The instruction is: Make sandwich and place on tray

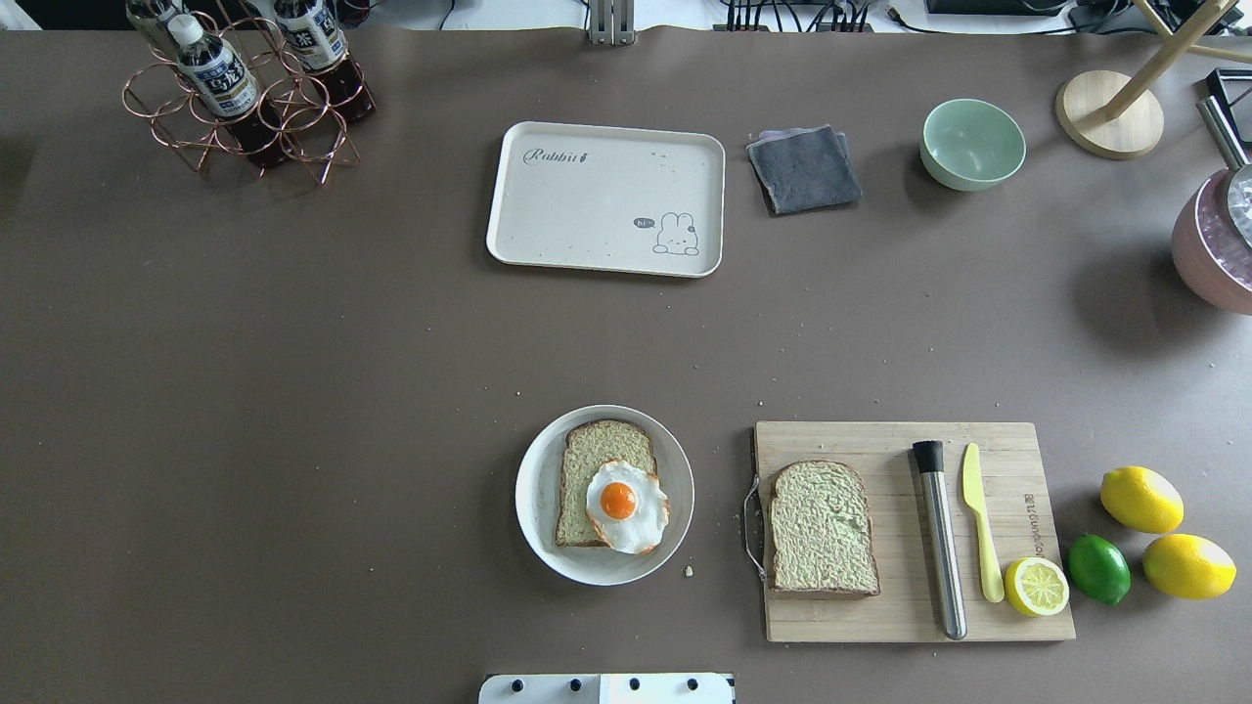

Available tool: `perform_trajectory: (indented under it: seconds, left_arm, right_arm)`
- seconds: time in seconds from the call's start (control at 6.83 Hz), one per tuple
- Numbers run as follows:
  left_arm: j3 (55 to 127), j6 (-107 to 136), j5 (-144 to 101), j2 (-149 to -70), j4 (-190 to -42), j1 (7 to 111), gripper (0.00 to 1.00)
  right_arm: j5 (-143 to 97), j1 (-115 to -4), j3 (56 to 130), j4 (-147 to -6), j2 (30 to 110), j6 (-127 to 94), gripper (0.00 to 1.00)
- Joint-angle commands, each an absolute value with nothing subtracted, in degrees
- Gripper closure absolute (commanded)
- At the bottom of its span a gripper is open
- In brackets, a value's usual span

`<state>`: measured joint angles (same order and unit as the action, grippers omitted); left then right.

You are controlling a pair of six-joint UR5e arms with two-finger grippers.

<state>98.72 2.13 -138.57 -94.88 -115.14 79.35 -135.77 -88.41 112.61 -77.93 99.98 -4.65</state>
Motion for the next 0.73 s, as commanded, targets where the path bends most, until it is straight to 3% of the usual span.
perform_trajectory:
  seconds: [0.0,0.59]
  left_arm:
    - [99.5,18.2,-136.2,-97.6,-116.5,70.6,0.02]
    - [103.5,51.4,-119.9,-100.7,-125.9,50.8,0.02]
  right_arm:
    - [-137.2,-80.6,112.7,-71.4,99.2,-21.3,0.0]
    - [-121.1,-54.1,117.7,-59.9,98.7,-56.5,0.0]
